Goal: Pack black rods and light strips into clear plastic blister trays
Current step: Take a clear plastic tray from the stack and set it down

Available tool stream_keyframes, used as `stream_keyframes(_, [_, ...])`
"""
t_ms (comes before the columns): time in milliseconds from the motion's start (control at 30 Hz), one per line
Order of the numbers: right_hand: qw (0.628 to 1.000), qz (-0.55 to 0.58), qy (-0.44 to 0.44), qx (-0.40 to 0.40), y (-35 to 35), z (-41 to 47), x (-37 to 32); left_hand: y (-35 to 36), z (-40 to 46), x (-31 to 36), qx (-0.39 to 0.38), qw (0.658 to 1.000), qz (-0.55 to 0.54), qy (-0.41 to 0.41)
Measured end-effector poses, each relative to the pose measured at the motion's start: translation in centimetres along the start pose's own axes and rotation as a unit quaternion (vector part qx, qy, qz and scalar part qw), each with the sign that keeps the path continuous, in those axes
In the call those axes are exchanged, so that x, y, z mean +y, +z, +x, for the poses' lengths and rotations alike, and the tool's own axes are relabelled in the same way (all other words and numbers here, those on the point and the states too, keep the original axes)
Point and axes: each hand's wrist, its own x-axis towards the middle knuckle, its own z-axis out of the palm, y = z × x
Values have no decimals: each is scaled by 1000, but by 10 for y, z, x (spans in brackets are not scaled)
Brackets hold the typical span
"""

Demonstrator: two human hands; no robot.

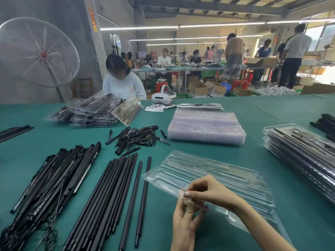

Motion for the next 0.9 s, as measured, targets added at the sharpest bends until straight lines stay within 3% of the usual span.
stream_keyframes(100, [1000,16,-2,2,2,-1,1,2,5,-7,30,1000,4,-9])
stream_keyframes(433, [999,46,3,1,0,-7,-3,5,10,-9,8,999,-37,-23])
stream_keyframes(567, [999,44,0,-7,2,-7,-4,2,8,-7,9,999,45,14])
stream_keyframes(767, [995,-97,-13,11,10,-3,-16,7,10,-4,71,997,-1,16])
stream_keyframes(900, [959,-277,-25,58,16,3,-30,11,15,-2,75,997,4,-9])
